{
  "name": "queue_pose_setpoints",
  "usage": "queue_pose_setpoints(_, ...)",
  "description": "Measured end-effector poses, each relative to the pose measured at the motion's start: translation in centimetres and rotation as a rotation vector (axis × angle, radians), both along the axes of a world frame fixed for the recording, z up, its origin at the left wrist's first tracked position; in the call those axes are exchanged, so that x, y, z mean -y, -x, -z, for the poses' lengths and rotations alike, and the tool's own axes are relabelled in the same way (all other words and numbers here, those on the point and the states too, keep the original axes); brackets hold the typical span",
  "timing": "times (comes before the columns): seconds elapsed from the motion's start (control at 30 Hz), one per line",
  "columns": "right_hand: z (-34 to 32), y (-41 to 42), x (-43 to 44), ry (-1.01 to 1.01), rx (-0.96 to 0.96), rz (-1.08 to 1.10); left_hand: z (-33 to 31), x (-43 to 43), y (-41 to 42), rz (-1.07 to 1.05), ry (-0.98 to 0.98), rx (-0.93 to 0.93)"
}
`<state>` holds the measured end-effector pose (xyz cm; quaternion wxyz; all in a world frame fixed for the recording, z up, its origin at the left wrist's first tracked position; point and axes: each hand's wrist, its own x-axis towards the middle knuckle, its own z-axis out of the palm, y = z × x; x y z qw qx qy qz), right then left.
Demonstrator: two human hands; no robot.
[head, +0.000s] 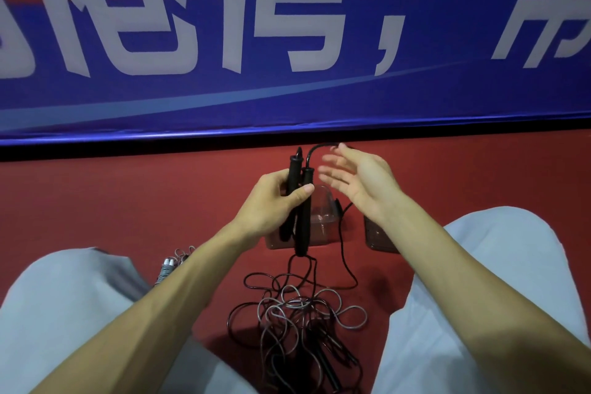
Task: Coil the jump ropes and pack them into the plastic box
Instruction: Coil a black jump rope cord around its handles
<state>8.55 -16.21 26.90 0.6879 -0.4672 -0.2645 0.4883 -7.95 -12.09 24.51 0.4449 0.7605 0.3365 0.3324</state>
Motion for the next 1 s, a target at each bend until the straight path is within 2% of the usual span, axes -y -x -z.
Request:
queue_pose_setpoints(0.07,0.3,0.6,0.2,0.074,0.32,-0.072,-0.1,-0.4,0.2,-0.017,-0.112,-0.089)
queue_pose_setpoints(0.13,0.4,1.2,0.2,0.095,0.457,-0.1,-0.2,-0.4,0.4,-0.014,-0.172,-0.14)
queue_pose_setpoints(0.33,0.3,1.6,0.4,0.098,0.393,-0.099,-0.5,-0.4,0.7,-0.04,-0.277,-0.226)
queue_pose_setpoints(0.43,0.0,1.4,0.6,0.114,0.4,-0.055,-0.4,-0.4,0.7,-0.03,-0.266,-0.234)
queue_pose_setpoints(0.6,-0.2,1.2,0.9,0.078,0.284,-0.03,-0.3,-0.7,0.6,0.021,-0.242,-0.324)
queue_pose_setpoints(0.73,0.0,1.1,0.8,0.074,0.336,-0.065,-0.4,-1.0,0.9,0.013,-0.27,-0.412)
queue_pose_setpoints(0.77,0.1,1.0,0.7,0.084,0.435,-0.041,-0.4,-1.1,1.0,-0.003,-0.297,-0.455)
queue_pose_setpoints(0.87,0.7,0.4,0.3,0.061,1.02,0.219,-0.5,-1.1,1.5,-0.077,-0.487,-0.661)
queue_pose_setpoints(0.9,0.9,0.3,0.2,0.005,1.142,0.251,-0.6,-0.9,1.6,-0.091,-0.566,-0.718)
queue_pose_setpoints(1.0,1.0,0.6,0.0,-0.018,1.214,0.029,-0.9,-0.6,1.7,-0.11,-0.678,-0.718)
